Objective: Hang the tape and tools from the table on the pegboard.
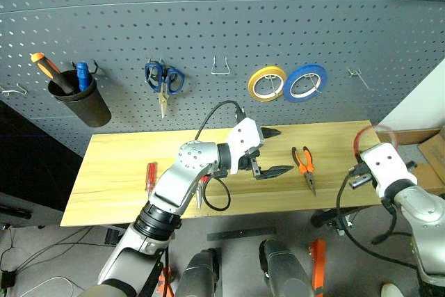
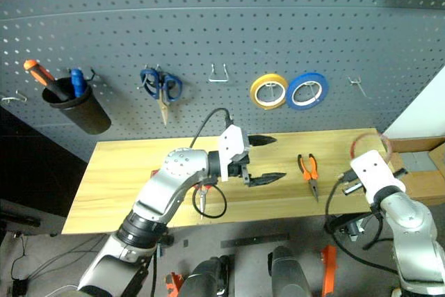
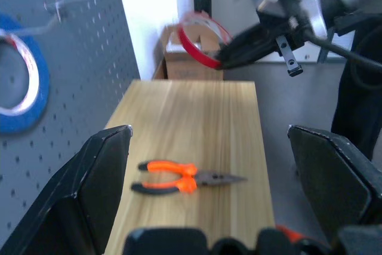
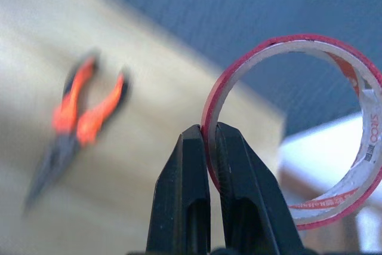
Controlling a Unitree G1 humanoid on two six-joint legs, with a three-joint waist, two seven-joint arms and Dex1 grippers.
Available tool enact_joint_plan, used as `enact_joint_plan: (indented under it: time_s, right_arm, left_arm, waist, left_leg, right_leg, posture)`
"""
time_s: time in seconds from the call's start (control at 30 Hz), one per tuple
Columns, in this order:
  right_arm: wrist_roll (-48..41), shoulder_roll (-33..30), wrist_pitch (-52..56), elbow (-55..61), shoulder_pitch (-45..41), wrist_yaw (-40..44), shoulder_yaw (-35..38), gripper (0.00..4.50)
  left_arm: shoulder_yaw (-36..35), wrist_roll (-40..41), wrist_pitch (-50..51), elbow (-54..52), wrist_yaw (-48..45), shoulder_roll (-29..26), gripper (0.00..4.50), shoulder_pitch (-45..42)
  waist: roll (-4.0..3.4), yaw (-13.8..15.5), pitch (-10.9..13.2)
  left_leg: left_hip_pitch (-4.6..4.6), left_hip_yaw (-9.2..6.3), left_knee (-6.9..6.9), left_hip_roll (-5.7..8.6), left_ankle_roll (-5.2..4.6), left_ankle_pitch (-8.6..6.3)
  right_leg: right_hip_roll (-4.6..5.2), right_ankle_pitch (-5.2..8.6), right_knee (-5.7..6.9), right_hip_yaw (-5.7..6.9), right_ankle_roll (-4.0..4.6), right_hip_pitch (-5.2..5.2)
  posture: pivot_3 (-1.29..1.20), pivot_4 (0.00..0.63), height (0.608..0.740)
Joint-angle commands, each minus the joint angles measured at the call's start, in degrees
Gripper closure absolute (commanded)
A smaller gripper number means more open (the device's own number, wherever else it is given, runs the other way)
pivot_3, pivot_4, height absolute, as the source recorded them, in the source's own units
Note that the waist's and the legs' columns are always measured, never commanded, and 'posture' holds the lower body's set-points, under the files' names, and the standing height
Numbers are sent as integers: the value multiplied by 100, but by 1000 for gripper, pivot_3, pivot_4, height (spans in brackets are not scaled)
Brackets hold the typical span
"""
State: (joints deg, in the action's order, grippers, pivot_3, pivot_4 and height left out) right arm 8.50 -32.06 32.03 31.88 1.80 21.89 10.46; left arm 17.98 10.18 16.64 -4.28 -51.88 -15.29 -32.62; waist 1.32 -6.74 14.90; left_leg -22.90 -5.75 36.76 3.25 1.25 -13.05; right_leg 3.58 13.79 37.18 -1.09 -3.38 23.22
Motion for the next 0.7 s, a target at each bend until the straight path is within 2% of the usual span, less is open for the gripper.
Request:
enact_joint_plan:
  time_s: [0.03, 0.17, 0.53, 0.67, 0.7]
  right_arm:
    - [-185, 265, -35, 79, -746, -341, 239, 4453]
    - [-670, 430, -257, -969, -1566, -362, 569, 4453]
    - [-1341, 404, -1903, -4778, -3670, -223, 594, 4453]
    - [-1538, 464, -2081, -5207, -3872, -139, 559, 4453]
    - [-1560, 479, -2061, -5194, -3850, -163, 545, 4285]
  left_arm:
    - [-86, 105, -145, 12, 28, 135, 0, -253]
    - [-66, 59, -136, 114, 113, 291, 0, -416]
    - [-126, 12, -157, 174, 234, 303, 0, -431]
    - [-172, 13, -150, 215, 294, 248, 0, -429]
    - [-163, 20, -131, 191, 267, 199, 0, -399]
  waist:
    - [-2, -22, 5]
    - [2, 2, 7]
    - [-6, -3, 11]
    - [-6, 11, 11]
    - [-6, 14, 11]
  left_leg:
    - [-4, 3, 11, 0, -2, 0]
    - [-8, 4, 17, 7, -12, 2]
    - [-8, 32, 7, 6, -30, -9]
    - [-8, 35, 9, 7, -33, -11]
    - [-8, 36, 9, 7, -34, -12]
  right_leg:
    - [-1, -9, -3, -2, -2, 0]
    - [1, -17, -11, -9, -5, -3]
    - [1, -35, -13, -31, 26, 6]
    - [0, -36, -12, -35, 25, 6]
    - [0, -36, -12, -35, 25, 6]
  posture:
    - [-277, 262, 740]
    - [-261, 256, 740]
    - [-222, 249, 740]
    - [-211, 245, 740]
    - [-210, 245, 740]
